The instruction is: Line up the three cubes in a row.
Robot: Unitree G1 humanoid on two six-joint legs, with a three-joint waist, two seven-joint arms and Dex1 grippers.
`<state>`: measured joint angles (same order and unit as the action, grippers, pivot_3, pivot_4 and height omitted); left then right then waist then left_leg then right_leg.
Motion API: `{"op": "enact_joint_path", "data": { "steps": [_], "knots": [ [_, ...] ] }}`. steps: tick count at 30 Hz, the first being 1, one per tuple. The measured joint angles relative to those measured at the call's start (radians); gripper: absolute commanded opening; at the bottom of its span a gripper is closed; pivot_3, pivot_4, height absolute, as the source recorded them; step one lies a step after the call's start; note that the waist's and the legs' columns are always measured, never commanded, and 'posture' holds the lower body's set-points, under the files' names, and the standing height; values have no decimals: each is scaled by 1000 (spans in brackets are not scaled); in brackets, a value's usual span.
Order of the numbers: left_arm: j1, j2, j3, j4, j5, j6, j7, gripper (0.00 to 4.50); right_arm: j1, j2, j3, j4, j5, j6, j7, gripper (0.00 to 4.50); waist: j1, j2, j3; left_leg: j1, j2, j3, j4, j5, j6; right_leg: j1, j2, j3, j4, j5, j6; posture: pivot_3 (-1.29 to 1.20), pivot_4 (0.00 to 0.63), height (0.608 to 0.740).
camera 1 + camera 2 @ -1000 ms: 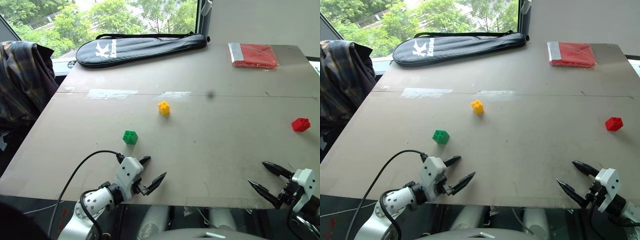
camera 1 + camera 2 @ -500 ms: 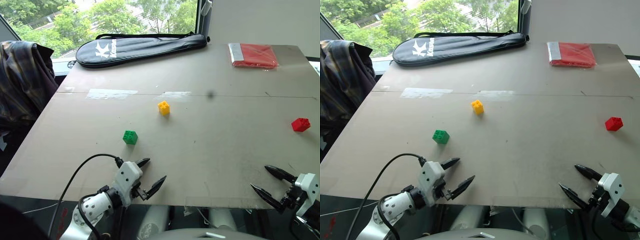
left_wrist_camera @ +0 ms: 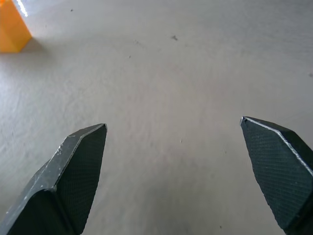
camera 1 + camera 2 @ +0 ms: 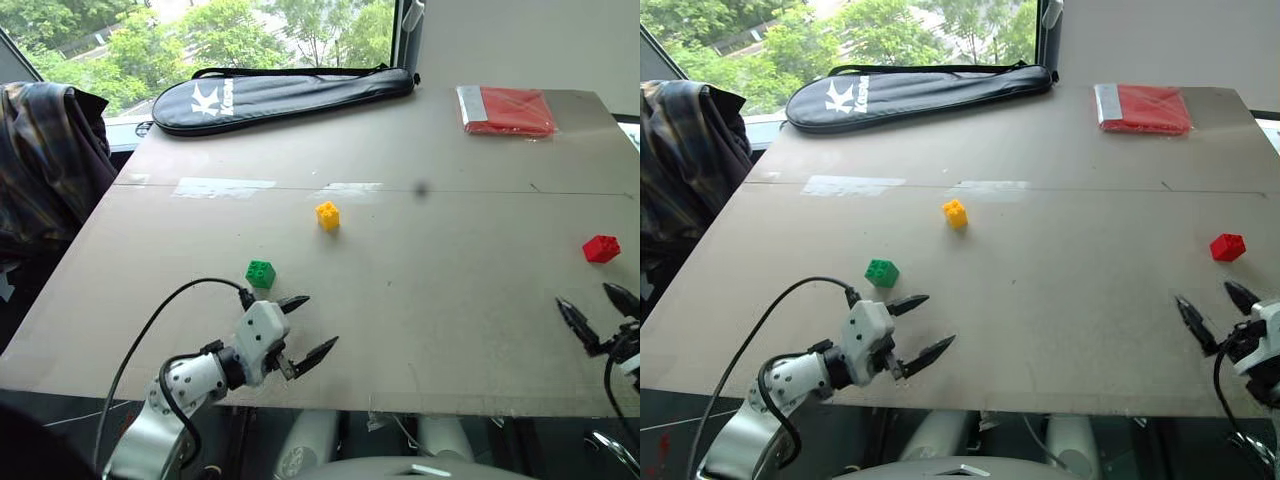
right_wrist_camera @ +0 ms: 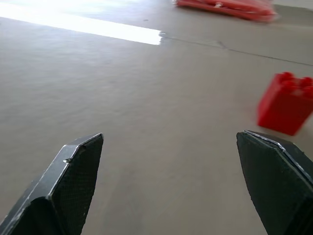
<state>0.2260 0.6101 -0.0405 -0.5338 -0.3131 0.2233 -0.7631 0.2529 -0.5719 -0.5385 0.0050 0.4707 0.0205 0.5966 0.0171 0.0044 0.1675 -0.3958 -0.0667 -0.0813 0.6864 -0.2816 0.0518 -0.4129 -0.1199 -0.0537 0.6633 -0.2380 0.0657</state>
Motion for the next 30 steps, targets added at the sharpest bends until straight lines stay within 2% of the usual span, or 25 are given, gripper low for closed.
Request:
{"op": "enact_joint_path", "data": {
  "steps": [6, 12, 18, 21, 25, 26, 30],
  "knots": [
    [-234, 74, -1, -128, -205, 237, -54, 4460, -204, -53, -6, 101, -41, 237, -186, 4500, -4, 1, 0, -1, 0, 3, 0, 0, 0, -1, 1, 2, 0, 3, 2, 0, 150, 694],
    [-466, 110, -2, -153, -328, 403, -61, 4460, -387, -109, 55, 243, -62, 345, -170, 4500, -5, 1, 0, 0, 0, 4, 0, 1, 0, 0, 2, 2, 0, 4, 2, 0, 150, 694],
    [-541, 122, -2, -153, -366, 469, -58, 4460, -453, -123, 86, 339, -79, 365, -129, 4500, -5, 0, 0, -1, 0, 6, 0, 3, -4, 0, 2, 5, -1, 4, 2, 0, 150, 694],
    [-546, 123, -2, -153, -371, 487, -47, 4500, -476, -132, 90, 378, -97, 362, -125, 3622, -5, 0, 1, -1, 0, 6, 0, 3, -4, 0, 2, 6, -2, 4, 2, 0, 150, 694],
    [-558, 122, -2, -166, -379, 493, -35, 4500, -487, -134, 92, 398, -115, 339, -121, 1769, -5, 0, 1, 0, 0, 6, 0, 3, -4, 0, 2, 6, -1, 4, 2, 0, 150, 694],
    [-559, 122, -2, -167, -380, 493, -32, 4500, -492, -135, 94, 404, -120, 333, -119, 1540, -5, 0, 1, 0, 0, 6, 0, 3, -4, 0, 2, 6, -1, 4, 2, 0, 150, 694],
    [-557, 122, -7, -167, -379, 491, -29, 4500, -495, -138, 97, 411, -140, 322, -104, 1540, -5, 0, 1, 0, 0, 6, 0, 3, -4, 0, 3, 6, -1, 4, 2, 0, 150, 694]
  ]
}}
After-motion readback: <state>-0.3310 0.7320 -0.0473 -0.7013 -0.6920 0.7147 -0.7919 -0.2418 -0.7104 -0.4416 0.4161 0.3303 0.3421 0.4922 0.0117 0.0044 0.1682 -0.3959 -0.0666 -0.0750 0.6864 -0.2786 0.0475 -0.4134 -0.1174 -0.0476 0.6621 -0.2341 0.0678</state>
